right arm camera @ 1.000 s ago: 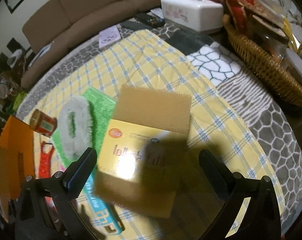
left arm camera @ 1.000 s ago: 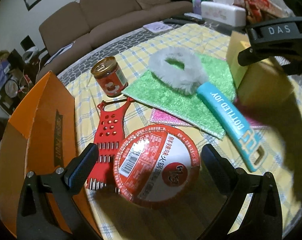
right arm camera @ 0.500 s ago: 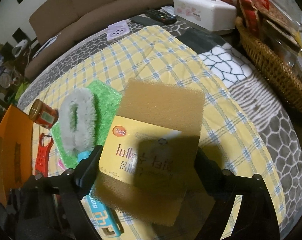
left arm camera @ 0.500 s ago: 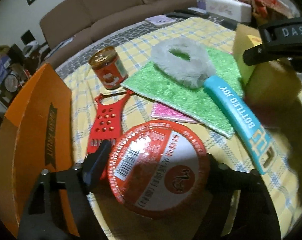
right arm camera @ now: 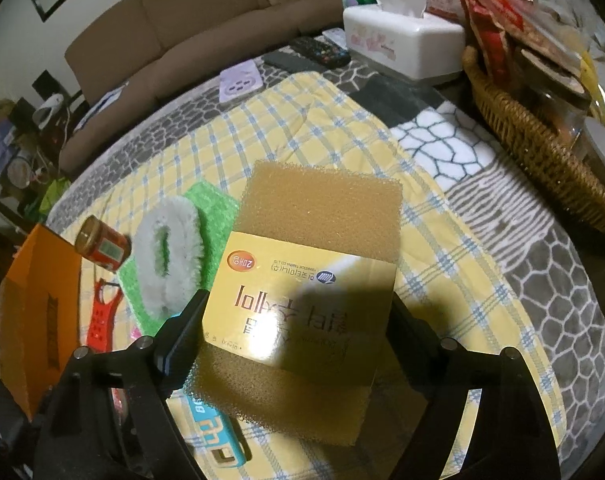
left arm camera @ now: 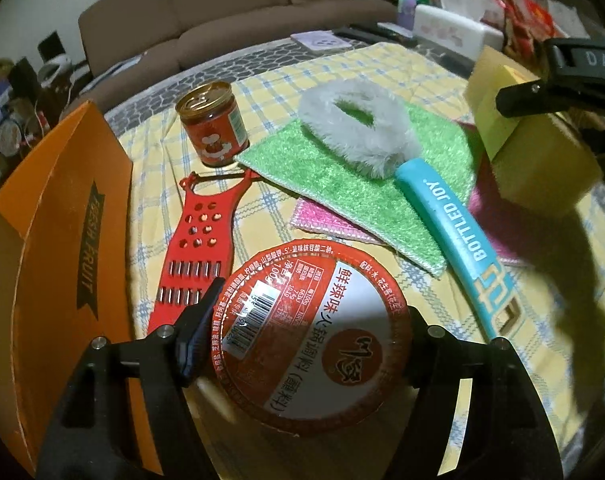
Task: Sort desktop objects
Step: 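Close left tool on the noodle cup rim while right tool grasps the yellow sponge, then lift and carry the noodle cup and sponge with both tools over the orange box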
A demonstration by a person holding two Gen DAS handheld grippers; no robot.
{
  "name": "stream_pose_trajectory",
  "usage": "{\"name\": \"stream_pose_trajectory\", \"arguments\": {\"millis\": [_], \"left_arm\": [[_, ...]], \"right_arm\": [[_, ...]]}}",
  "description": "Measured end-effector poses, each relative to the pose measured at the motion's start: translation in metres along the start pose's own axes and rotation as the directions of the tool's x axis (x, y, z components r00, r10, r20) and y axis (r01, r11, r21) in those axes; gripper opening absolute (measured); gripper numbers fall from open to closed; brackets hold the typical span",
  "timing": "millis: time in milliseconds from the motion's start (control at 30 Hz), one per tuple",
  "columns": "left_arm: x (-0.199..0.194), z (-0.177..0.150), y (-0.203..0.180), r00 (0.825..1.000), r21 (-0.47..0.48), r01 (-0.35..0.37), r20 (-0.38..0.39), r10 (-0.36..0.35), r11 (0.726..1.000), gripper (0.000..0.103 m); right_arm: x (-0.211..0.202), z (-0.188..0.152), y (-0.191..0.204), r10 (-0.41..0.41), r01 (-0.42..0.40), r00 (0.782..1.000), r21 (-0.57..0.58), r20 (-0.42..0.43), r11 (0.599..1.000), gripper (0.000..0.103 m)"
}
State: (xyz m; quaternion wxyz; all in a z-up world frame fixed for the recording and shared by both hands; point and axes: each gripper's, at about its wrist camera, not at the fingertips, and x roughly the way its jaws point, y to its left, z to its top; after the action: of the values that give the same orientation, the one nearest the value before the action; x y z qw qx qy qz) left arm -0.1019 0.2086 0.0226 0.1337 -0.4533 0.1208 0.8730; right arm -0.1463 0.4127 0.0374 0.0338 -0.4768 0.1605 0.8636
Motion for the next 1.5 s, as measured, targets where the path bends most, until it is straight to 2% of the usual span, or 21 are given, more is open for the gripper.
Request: {"name": "stream_pose_trajectory", "arguments": {"millis": [400, 633, 867, 1167, 1500], "left_arm": [[-0.04, 0.007, 0.018, 0.995, -0.099, 0.091, 0.054, -0.086, 0.991, 0.069], [-0.081, 0.018, 0.036, 0.99, -0.118, 0.107, 0.1, -0.095, 0.987, 0.069], [-0.121, 0.016, 0.072, 0.989, -0.133, 0.064, 0.138, -0.045, 0.989, 0.069], [-0.15, -0.012, 0.139, 0.991, -0.192, -0.023, 0.127, 0.048, 0.981, 0.069], [-0.146, -0.047, 0.206, 0.991, -0.267, -0.088, 0.076, 0.113, 0.959, 0.069]], "right_arm": [[-0.036, 0.004, 0.017, 0.073, -0.072, 0.996, -0.031, 0.054, 0.997, 0.085], [-0.062, 0.006, 0.038, 0.133, -0.128, 0.988, -0.064, 0.082, 0.99, 0.085], [-0.083, 0.002, 0.072, 0.197, -0.186, 0.976, -0.115, 0.091, 0.976, 0.085], [-0.091, -0.016, 0.139, 0.299, -0.286, 0.953, -0.186, 0.05, 0.94, 0.085], [-0.075, -0.046, 0.222, 0.342, -0.334, 0.939, -0.308, -0.029, 0.891, 0.085]]}}
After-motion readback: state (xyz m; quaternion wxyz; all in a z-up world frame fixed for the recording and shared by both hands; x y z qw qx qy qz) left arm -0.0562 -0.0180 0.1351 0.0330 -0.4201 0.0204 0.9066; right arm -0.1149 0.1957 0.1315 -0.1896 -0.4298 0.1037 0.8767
